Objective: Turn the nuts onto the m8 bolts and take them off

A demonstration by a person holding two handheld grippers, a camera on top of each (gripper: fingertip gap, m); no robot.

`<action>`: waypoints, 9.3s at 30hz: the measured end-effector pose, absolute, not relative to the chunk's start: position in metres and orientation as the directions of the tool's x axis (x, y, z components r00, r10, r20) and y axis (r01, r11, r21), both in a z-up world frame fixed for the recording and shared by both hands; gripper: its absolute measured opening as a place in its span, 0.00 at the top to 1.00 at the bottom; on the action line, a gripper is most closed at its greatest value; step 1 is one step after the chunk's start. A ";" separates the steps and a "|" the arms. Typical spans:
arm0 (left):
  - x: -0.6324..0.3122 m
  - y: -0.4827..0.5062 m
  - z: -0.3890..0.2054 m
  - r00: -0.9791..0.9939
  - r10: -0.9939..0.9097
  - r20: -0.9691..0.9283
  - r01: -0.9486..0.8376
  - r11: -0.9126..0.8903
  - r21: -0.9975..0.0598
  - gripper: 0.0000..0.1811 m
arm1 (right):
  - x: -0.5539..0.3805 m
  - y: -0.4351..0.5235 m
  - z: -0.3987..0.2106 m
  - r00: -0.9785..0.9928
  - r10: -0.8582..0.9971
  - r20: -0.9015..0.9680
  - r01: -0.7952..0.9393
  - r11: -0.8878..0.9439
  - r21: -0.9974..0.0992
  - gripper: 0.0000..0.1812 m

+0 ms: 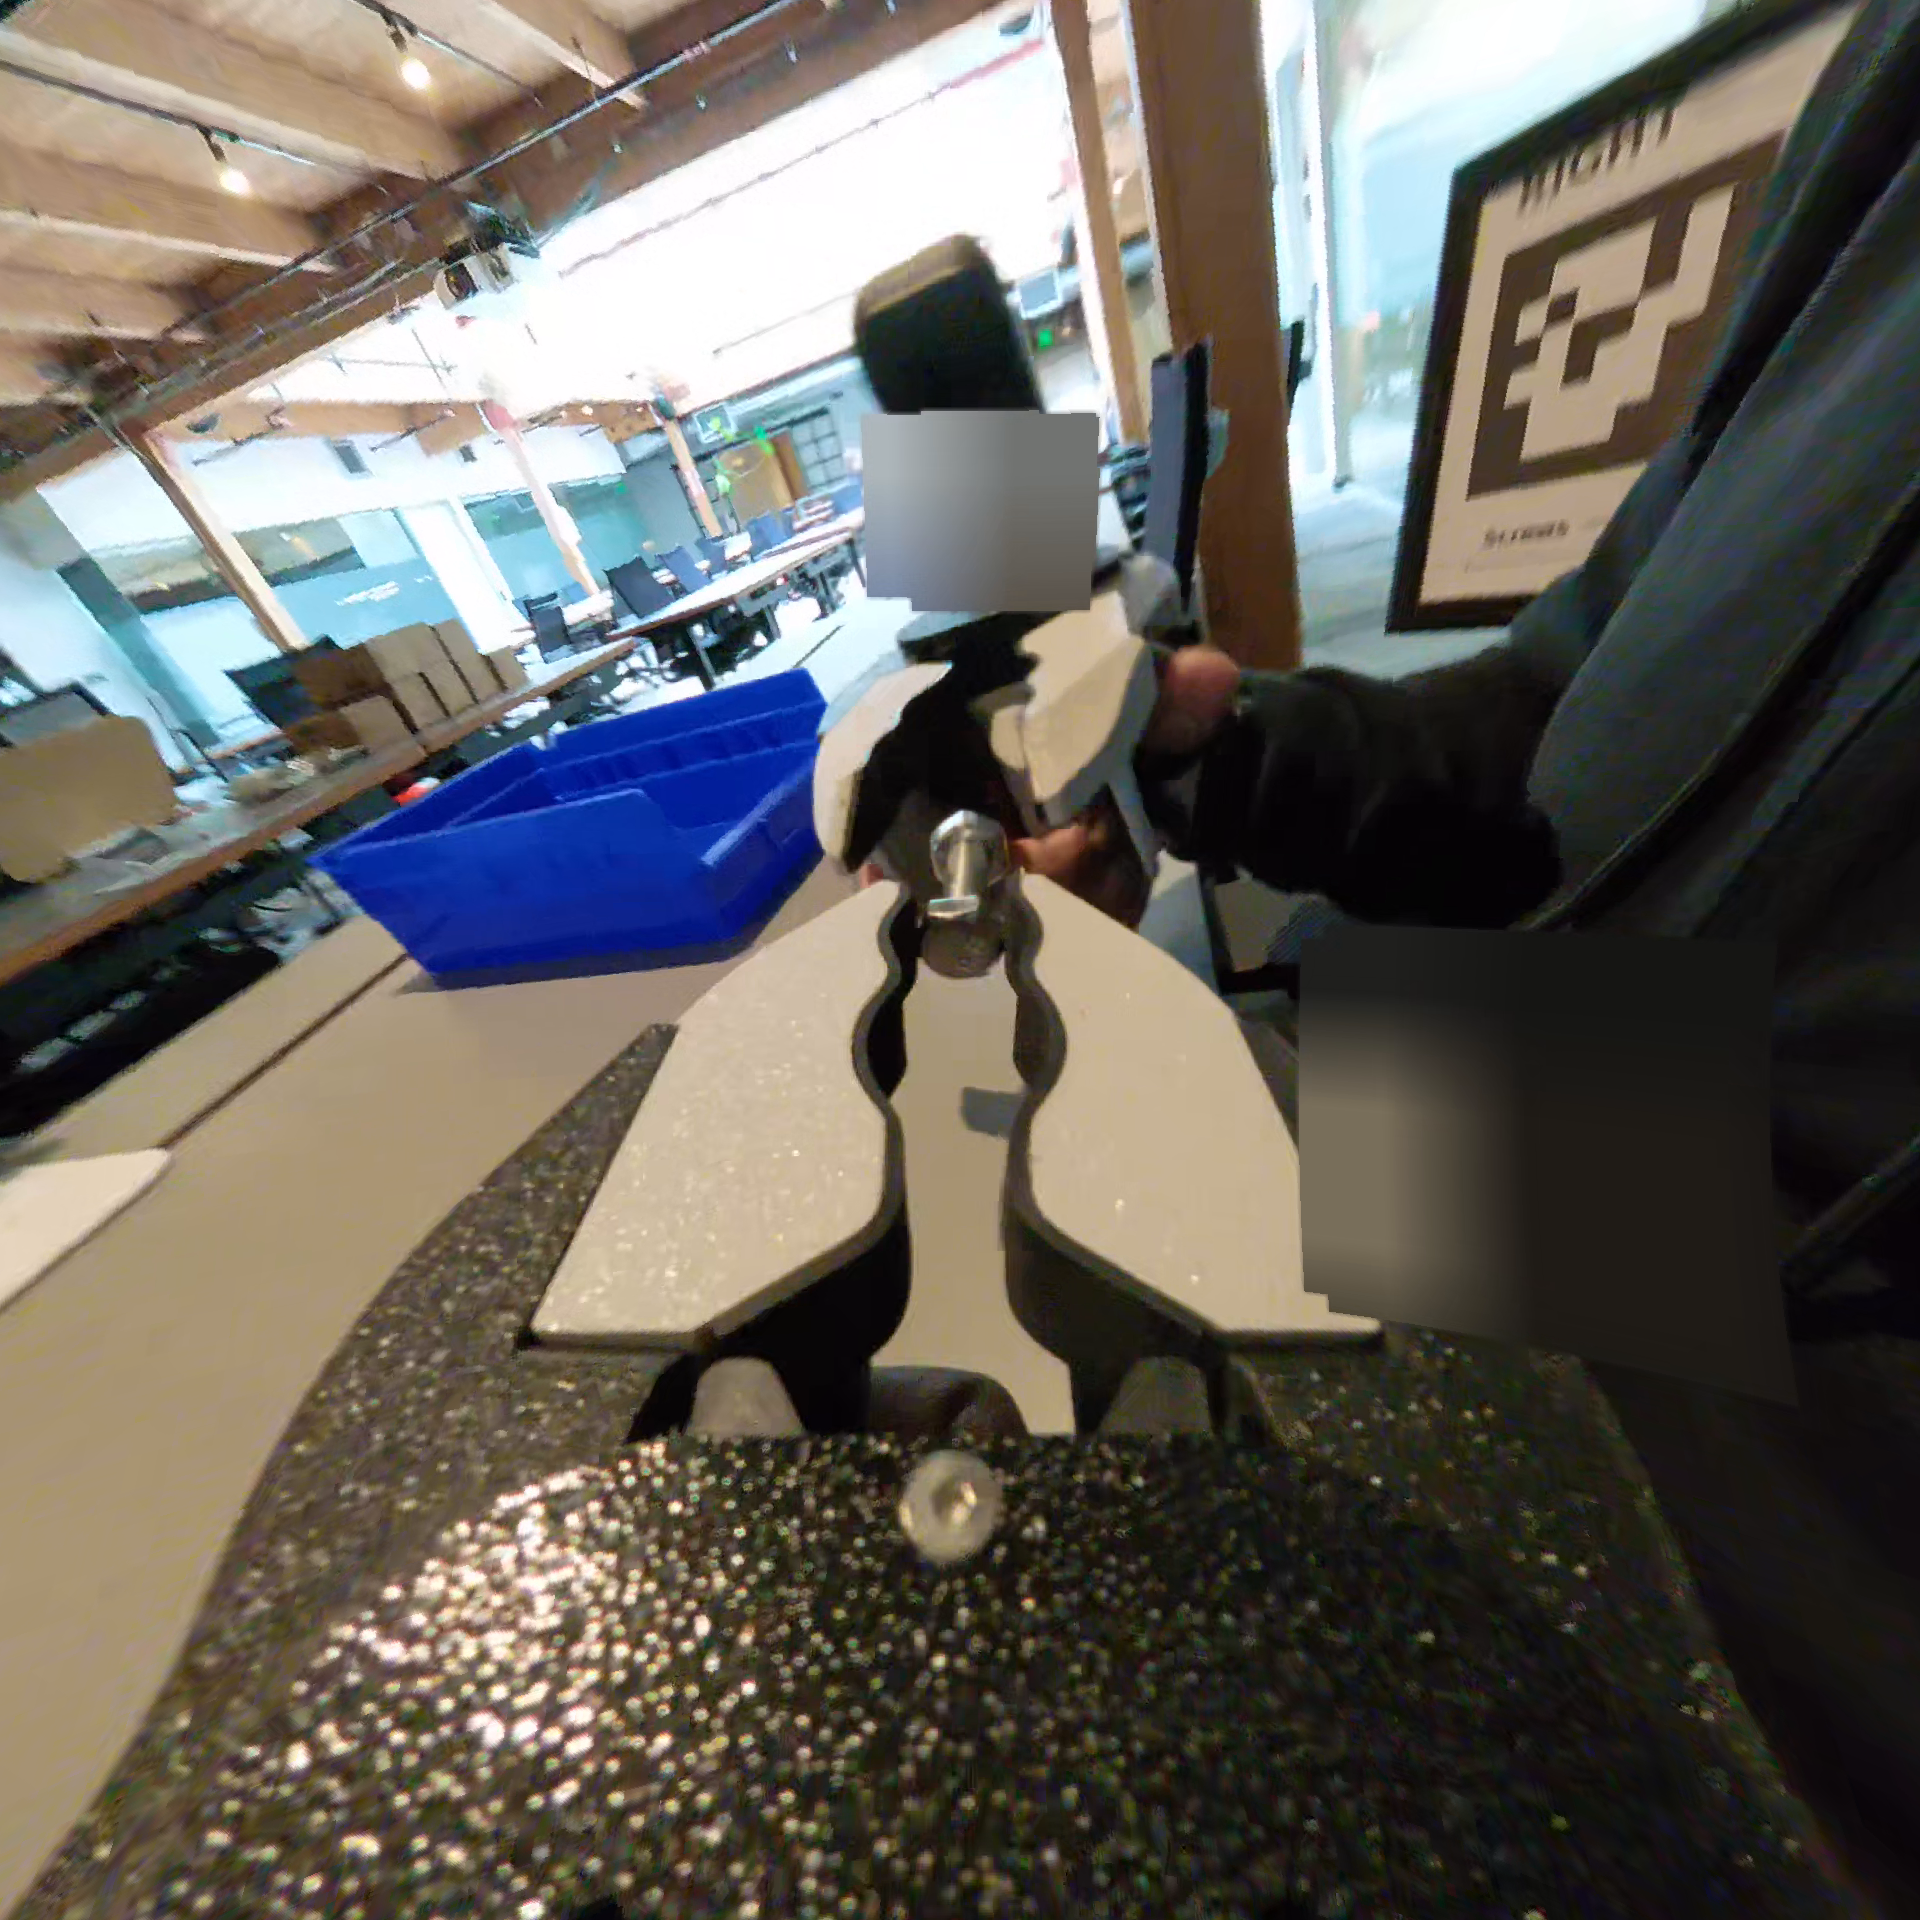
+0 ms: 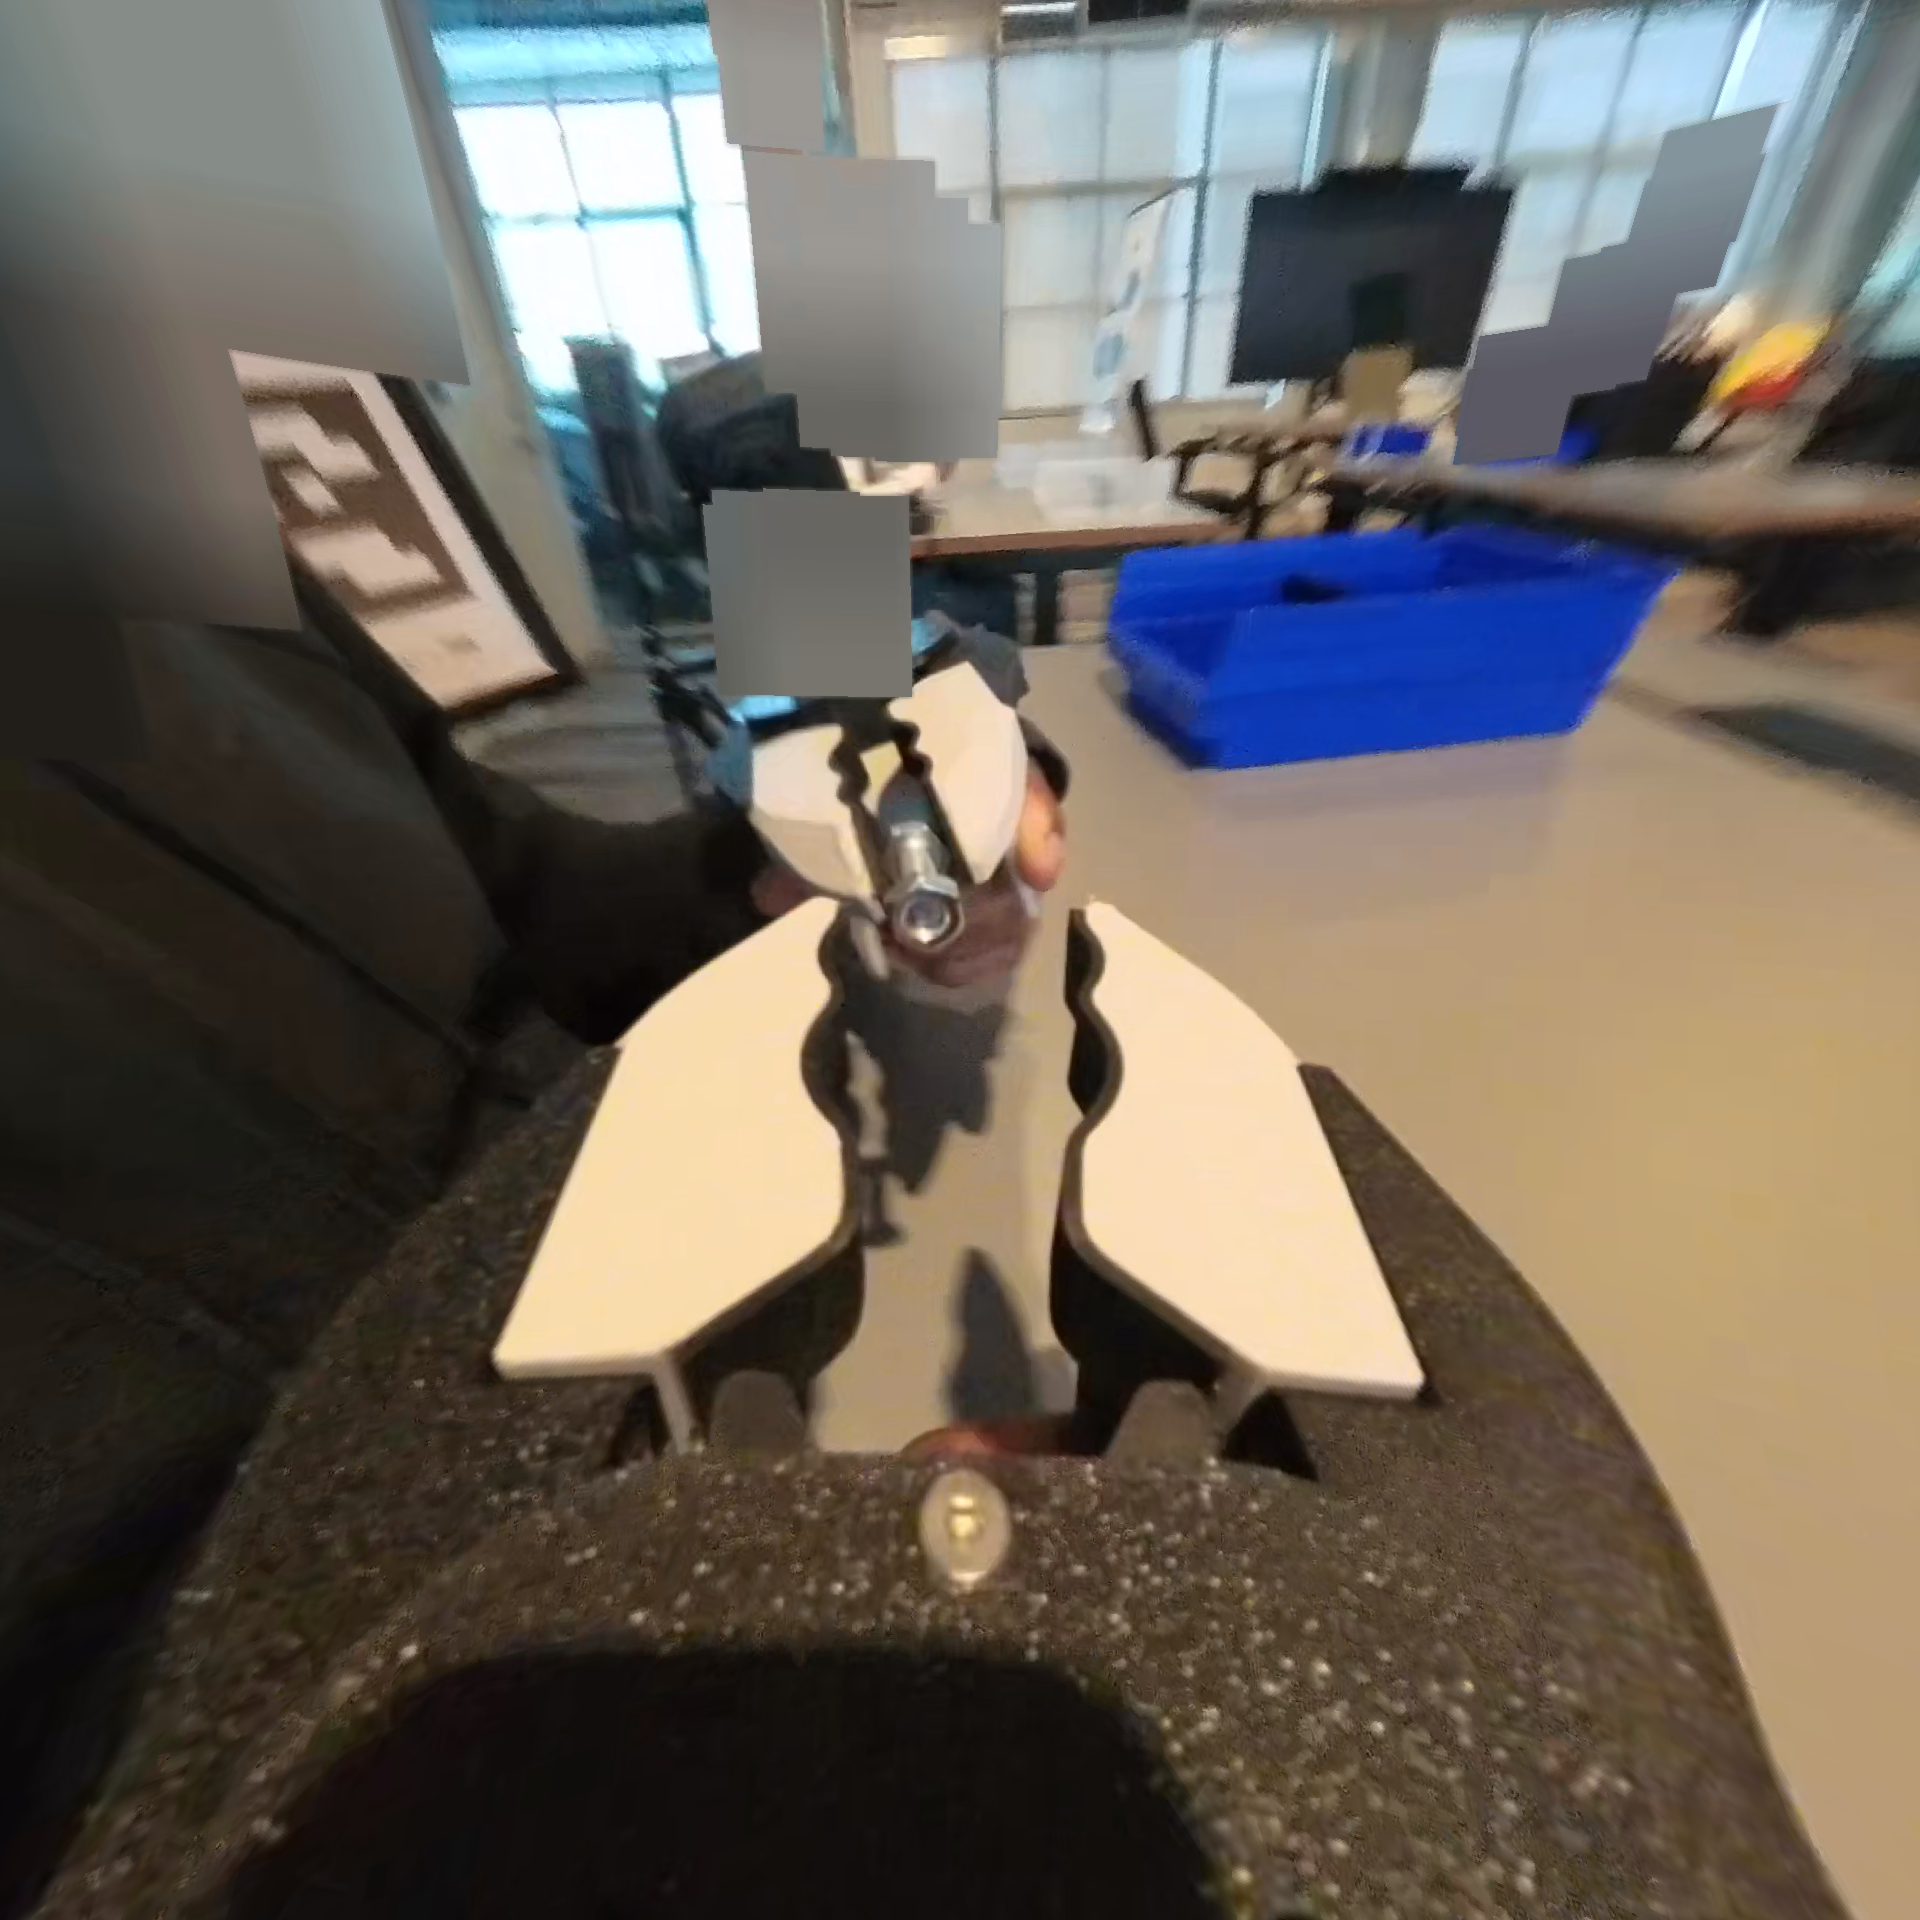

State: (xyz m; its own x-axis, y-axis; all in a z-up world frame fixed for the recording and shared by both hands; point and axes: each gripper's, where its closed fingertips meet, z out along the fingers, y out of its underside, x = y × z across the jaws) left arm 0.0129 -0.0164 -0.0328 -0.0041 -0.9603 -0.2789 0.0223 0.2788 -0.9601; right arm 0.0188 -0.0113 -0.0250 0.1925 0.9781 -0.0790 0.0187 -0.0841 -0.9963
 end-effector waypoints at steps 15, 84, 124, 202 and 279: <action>0.017 -0.011 -0.059 -0.132 -0.987 0.096 -0.050 -0.090 -0.995 0.92 | 0.017 -0.007 -0.057 0.255 0.751 0.609 0.346 0.517 -0.783 0.85; 0.008 -0.012 -0.072 -0.075 -0.925 -0.372 -0.068 0.377 -0.924 0.92 | 0.005 -0.011 -0.074 0.236 0.915 0.326 0.252 0.267 -0.930 0.92; 0.004 -0.011 -0.051 -0.018 -0.933 -0.360 0.046 0.358 -0.932 0.91 | 0.003 -0.016 -0.058 0.195 0.981 0.024 0.075 0.009 -0.997 0.75; -0.008 -0.008 -0.038 -0.282 -0.934 0.217 0.106 -0.256 -0.961 0.92 | -0.005 -0.002 -0.042 0.444 0.395 0.804 0.449 0.679 -0.581 0.82; -0.003 -0.013 -0.036 -0.198 -0.966 0.163 0.132 -0.192 -0.973 0.92 | 0.001 -0.010 -0.044 0.347 0.708 0.615 0.297 0.539 -0.788 0.83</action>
